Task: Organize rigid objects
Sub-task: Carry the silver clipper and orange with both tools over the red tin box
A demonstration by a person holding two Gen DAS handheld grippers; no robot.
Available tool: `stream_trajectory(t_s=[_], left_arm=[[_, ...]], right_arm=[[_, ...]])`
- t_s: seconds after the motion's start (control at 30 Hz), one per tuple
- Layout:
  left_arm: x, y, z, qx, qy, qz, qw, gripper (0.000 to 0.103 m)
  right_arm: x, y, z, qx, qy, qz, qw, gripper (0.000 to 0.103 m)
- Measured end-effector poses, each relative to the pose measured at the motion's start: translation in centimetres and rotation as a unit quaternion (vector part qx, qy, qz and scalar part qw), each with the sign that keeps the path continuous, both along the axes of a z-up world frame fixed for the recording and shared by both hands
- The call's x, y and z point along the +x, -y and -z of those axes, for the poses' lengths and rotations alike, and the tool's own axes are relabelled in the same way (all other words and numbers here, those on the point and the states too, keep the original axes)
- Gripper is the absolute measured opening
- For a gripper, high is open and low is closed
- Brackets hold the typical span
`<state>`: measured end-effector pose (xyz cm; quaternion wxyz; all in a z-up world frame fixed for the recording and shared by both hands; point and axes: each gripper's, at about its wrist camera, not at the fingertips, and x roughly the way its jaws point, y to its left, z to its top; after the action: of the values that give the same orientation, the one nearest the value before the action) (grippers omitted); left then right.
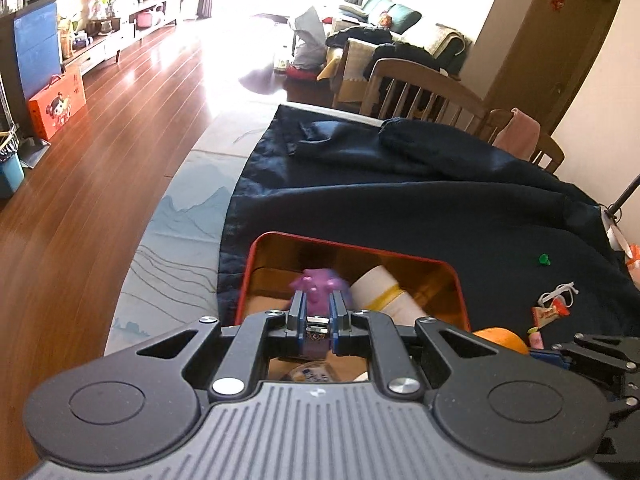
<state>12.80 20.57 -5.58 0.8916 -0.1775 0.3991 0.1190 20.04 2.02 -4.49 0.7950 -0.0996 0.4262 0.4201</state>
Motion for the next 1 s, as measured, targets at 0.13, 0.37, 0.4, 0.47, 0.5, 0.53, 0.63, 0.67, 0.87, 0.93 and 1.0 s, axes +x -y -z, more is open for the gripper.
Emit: stream_trajectory(t_s=[0.13,0.37,0.4,0.47,0.5,0.53,0.63,0.67,0.87,0.93,1.0], left_arm=[[0.0,-0.4,0.8,-0.003,0.006,0.009,0.9999,0.011],[-0.2,-0.4,2.4,0.0,-0.006,0.016,0.9999,0.011],[-0.3,-0.3,2.6,0.001,-0.006,0.018,0.9998,0.011],[-0.3,-0.2,2.9,0.001,-0.008,0.022,0.9997,0.011],[-0.4,-0.2,3.0,0.002,-0.01,0.024,0.9997,0.011],[-0.4,-0.1,3.2,0.002,-0.012,0.026,0.9996,0.011],[-0.5,0.0,3.7,-0.001,-0.021,0.028,0.9994,0.011],[-0.5,0.0,3.9,-0.001,-0.025,0.029,0.9993,0.011],[-0.5,0.3,4.7,-0.003,-0.043,0.035,0.9985,0.011],[-0.4,0.4,5.0,0.0,-0.05,0.037,0.9981,0.011],[-0.5,0.4,5.1,0.001,-0.054,0.036,0.9979,0.011]], right_arm=[[-0.1,-1.9,0.9,-0.014,0.007,-0.011,1.0,0.053],[-0.3,-4.4,1.9,-0.034,0.026,-0.038,0.998,0.053],[-0.5,-4.7,2.1,-0.038,0.03,-0.042,0.998,0.053],[-0.6,-5.1,2.4,-0.046,0.038,-0.049,0.997,0.053],[-0.6,-5.3,2.5,-0.049,0.04,-0.052,0.997,0.053],[-0.7,-5.4,2.6,-0.051,0.042,-0.056,0.996,0.053],[-1.0,-5.6,2.9,-0.057,0.048,-0.068,0.995,0.053],[-1.1,-5.7,2.9,-0.058,0.053,-0.07,0.994,0.053],[-1.5,-5.7,2.8,-0.064,0.061,-0.075,0.993,0.053],[-1.5,-5.5,2.7,-0.063,0.063,-0.072,0.993,0.054],[-1.6,-5.2,2.5,-0.06,0.063,-0.069,0.994,0.055]])
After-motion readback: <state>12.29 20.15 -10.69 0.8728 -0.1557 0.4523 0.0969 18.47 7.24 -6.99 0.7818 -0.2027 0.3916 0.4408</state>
